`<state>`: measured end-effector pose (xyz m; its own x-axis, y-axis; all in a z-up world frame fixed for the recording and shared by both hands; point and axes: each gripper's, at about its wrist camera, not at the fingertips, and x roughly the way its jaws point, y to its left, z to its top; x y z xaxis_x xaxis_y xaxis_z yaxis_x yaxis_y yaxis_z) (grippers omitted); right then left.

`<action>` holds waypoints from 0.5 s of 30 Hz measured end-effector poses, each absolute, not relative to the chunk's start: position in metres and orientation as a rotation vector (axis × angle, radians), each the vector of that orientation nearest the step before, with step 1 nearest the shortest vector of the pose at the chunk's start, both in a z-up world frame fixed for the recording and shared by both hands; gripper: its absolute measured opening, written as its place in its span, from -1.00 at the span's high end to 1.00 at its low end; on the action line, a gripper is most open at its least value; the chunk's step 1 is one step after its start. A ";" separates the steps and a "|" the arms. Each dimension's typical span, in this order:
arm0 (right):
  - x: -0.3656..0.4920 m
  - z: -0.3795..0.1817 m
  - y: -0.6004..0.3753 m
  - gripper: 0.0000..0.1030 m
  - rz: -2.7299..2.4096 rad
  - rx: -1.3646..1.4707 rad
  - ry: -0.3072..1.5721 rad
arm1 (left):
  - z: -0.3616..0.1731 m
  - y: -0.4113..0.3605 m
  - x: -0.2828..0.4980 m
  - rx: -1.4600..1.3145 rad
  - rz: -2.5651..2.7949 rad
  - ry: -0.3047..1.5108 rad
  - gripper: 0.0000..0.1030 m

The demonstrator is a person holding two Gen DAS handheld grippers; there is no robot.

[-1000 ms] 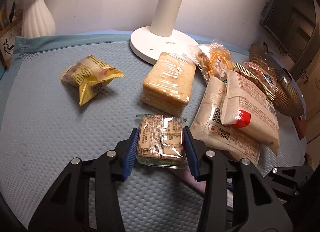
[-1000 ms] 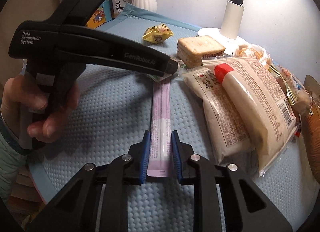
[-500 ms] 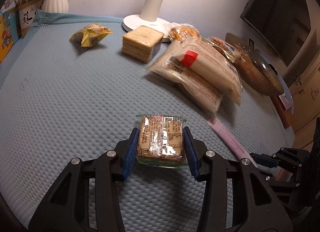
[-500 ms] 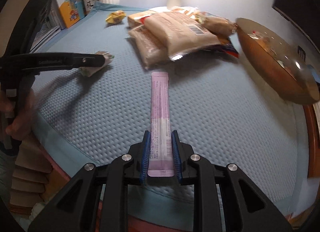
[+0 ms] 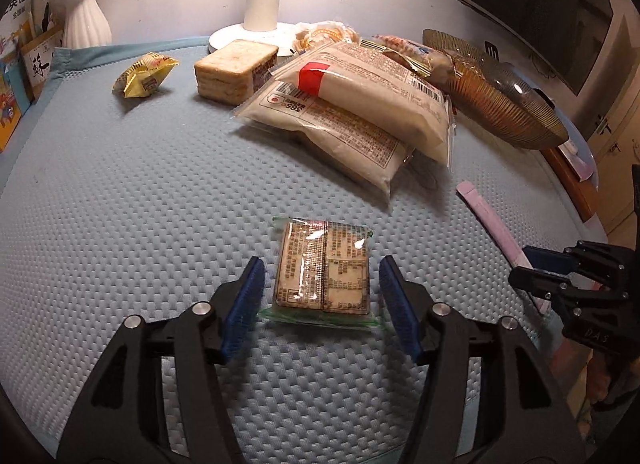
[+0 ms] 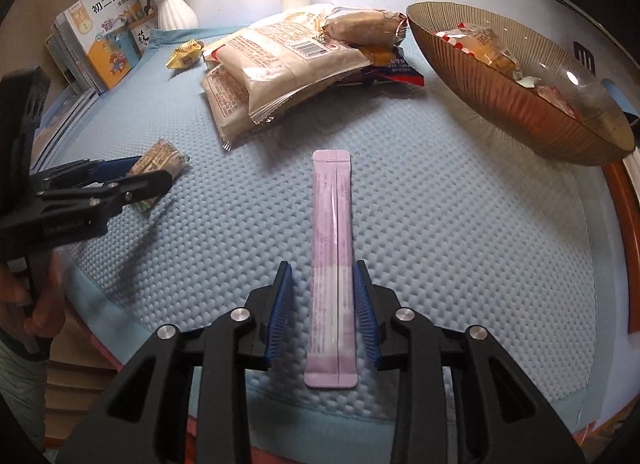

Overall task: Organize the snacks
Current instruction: 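Carry both packs over the amber glass bowl and open both grippers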

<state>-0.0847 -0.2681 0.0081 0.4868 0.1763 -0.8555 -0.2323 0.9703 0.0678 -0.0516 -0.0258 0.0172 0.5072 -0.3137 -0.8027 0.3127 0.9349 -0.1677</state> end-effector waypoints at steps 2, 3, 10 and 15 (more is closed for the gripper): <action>-0.084 0.008 -0.265 0.43 0.239 -0.083 1.022 | 0.016 -0.029 -0.053 0.022 -0.366 0.962 -0.25; -0.085 0.008 -0.264 0.51 0.235 -0.097 1.013 | 0.015 -0.031 -0.054 0.038 -0.358 0.959 -0.23; -0.092 0.014 -0.276 0.61 0.320 0.019 1.016 | 0.019 -0.034 -0.057 0.070 -0.319 0.931 0.13; -0.090 0.027 -0.295 0.61 0.405 0.183 1.003 | 0.035 -0.037 -0.064 0.026 -0.370 0.898 0.13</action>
